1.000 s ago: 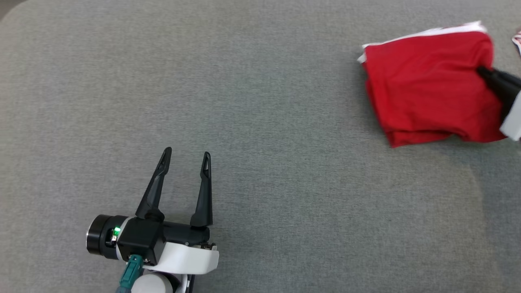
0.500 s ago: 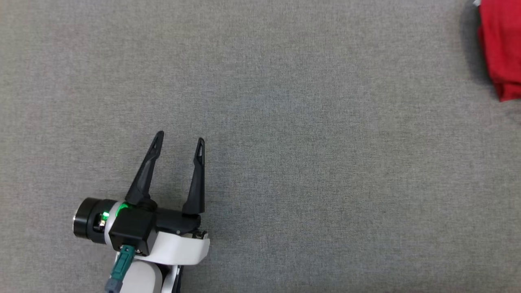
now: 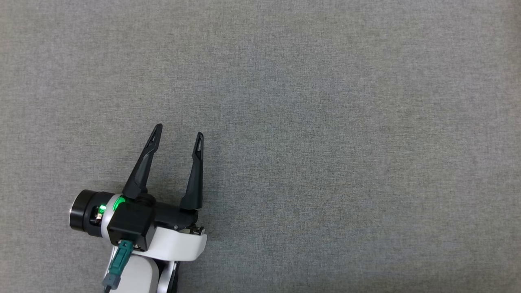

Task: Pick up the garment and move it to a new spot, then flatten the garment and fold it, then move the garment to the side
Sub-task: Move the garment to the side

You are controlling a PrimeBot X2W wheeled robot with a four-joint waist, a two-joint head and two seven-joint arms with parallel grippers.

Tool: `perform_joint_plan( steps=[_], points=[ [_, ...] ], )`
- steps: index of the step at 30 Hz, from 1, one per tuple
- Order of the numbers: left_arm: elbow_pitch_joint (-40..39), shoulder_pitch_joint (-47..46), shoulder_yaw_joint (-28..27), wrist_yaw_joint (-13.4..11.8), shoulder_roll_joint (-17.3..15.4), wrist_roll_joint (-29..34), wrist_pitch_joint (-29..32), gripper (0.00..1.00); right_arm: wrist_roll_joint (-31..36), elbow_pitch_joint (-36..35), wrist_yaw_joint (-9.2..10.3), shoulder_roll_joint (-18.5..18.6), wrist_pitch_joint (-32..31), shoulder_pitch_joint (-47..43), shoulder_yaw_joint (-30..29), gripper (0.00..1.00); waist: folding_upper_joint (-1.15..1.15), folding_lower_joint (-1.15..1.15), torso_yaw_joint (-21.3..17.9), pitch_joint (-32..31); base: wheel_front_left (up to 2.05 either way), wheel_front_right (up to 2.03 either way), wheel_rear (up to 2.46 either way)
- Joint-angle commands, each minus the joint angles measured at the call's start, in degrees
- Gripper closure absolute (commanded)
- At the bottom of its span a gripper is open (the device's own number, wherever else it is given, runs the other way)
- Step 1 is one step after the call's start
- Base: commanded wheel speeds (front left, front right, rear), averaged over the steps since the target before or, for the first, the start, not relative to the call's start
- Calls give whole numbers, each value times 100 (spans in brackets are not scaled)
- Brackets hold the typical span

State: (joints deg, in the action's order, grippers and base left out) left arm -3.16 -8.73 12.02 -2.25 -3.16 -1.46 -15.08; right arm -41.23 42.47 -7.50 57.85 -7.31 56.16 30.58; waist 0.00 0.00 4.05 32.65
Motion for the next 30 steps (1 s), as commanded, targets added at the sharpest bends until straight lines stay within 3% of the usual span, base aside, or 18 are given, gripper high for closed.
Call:
perform_joint_plan(
  steps=[1,7,10,13,15,22,30],
  points=[
    [8,-107,-9,17,-27,44,-10,0,50,31,3,-106,57,29,2,0,0,0,2,-16,0,0,0],
    [129,-69,9,-24,-10,-58,-10,0,1353,874,5,-645,1201,195,-352,0,0,0,8,-332,0,0,0],
    [185,52,-24,-85,-2,-169,-10,0,2002,1184,3,-1291,1987,85,-719,0,0,0,19,-646,0,0,0],
    [302,187,-46,-146,12,-371,-10,0,2385,1202,5,-2047,2236,-415,-1212,0,0,0,78,-1099,0,0,0],
    [345,279,-48,-219,17,-544,-11,0,2357,629,4,-2685,2257,-913,-1619,0,0,0,120,-1401,0,0,0],
    [477,765,-78,-398,11,-1088,-10,0,2442,-1372,7,-4224,2255,-3253,-2582,0,0,0,258,-2382,0,0,0],
    [521,1541,-284,-246,15,-998,-10,0,2988,-2804,5,-5104,2256,-5107,-2461,0,0,0,314,-3296,0,0,0]
  ],
)
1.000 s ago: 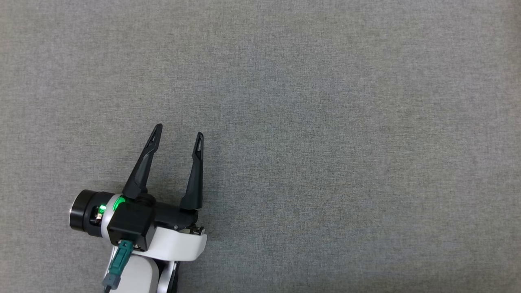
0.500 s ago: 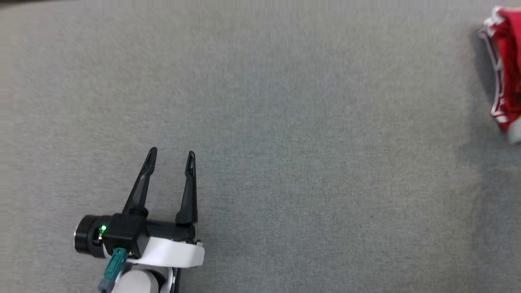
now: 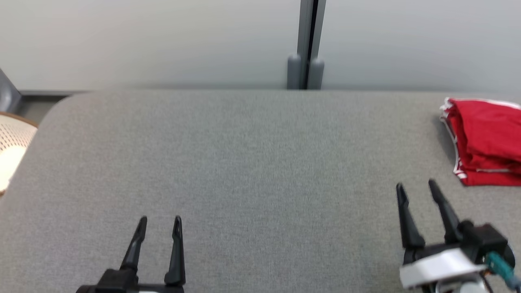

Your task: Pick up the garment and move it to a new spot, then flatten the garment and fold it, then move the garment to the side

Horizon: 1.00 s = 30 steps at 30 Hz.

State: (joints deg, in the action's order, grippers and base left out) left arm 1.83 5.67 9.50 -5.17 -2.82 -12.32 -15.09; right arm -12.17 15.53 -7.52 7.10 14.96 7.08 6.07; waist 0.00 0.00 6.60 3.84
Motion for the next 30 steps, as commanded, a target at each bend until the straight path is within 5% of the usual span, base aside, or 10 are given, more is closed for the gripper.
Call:
perform_joint_plan(
  steps=[1,9,24,25,30],
  points=[
    [34,172,-56,84,-19,139,-9,0,170,-252,6,-82,29,-362,-27,0,0,0,59,-478,0,0,0],
    [-187,624,-187,435,-20,456,-8,0,581,-877,6,-371,30,-1476,-266,0,0,0,-57,-785,0,0,0],
    [5,668,-155,370,-19,541,-9,0,495,-1046,6,-418,30,-1662,-331,0,0,0,-193,-806,0,0,0],
    [24,708,-135,404,1,525,1,100,510,-1016,2,-420,-1,-1660,-332,100,0,0,-196,-806,0,0,0],
    [107,719,-133,430,0,186,40,100,179,-918,2,-425,-62,-1652,-325,100,0,0,-208,-795,0,0,0]
  ],
)
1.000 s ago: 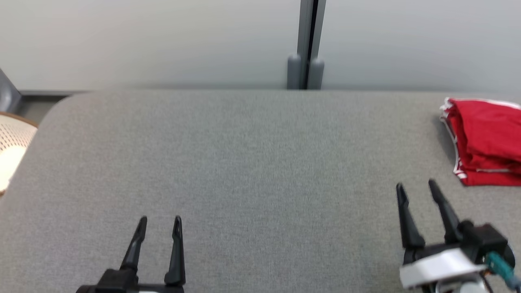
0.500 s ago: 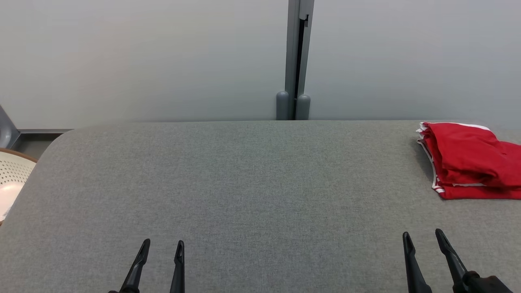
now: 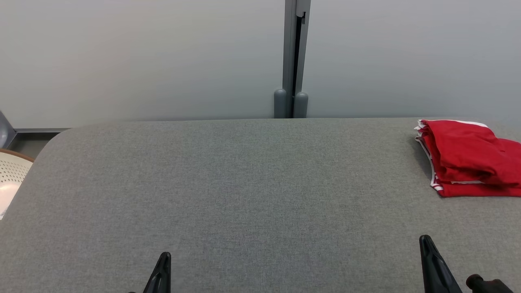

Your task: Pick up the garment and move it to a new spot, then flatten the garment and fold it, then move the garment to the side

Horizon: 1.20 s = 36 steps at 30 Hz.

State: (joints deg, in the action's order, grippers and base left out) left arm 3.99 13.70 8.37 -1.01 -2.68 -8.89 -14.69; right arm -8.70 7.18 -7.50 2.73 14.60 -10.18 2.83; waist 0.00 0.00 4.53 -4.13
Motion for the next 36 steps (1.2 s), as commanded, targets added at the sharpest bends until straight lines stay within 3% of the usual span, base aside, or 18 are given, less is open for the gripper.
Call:
perform_joint_plan(
  steps=[1,19,36],
  points=[
    [-103,-111,-35,19,-25,-291,25,100,-300,-75,0,20,-51,96,-8,100,0,0,-6,6,0,0,0],
    [212,-601,-229,228,-154,-2344,406,100,-2327,120,0,126,-448,491,-112,100,0,0,-72,68,0,0,0],
    [392,-936,-400,374,-210,-3801,700,100,-3768,235,1,168,-759,759,-211,100,0,0,-131,124,0,0,0]
  ],
)
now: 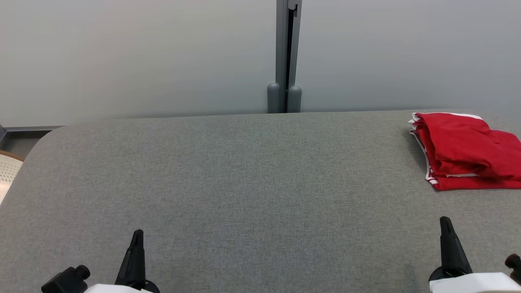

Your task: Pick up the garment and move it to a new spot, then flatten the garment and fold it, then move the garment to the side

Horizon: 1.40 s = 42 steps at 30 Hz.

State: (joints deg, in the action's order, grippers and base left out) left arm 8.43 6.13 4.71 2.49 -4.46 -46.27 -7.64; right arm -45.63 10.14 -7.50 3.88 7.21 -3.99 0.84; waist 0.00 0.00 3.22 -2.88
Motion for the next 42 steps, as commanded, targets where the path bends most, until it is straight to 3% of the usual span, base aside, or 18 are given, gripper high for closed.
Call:
perform_joint_plan(
  steps=[1,42],
  points=[
    [-44,-197,-46,35,-35,-146,12,100,-156,-52,1,54,-36,155,-19,100,0,0,-3,3,0,0,0],
    [276,-787,-477,311,-67,-2797,654,100,-2793,183,1,71,-684,655,-300,100,0,0,-150,143,0,0,0]
  ],
)
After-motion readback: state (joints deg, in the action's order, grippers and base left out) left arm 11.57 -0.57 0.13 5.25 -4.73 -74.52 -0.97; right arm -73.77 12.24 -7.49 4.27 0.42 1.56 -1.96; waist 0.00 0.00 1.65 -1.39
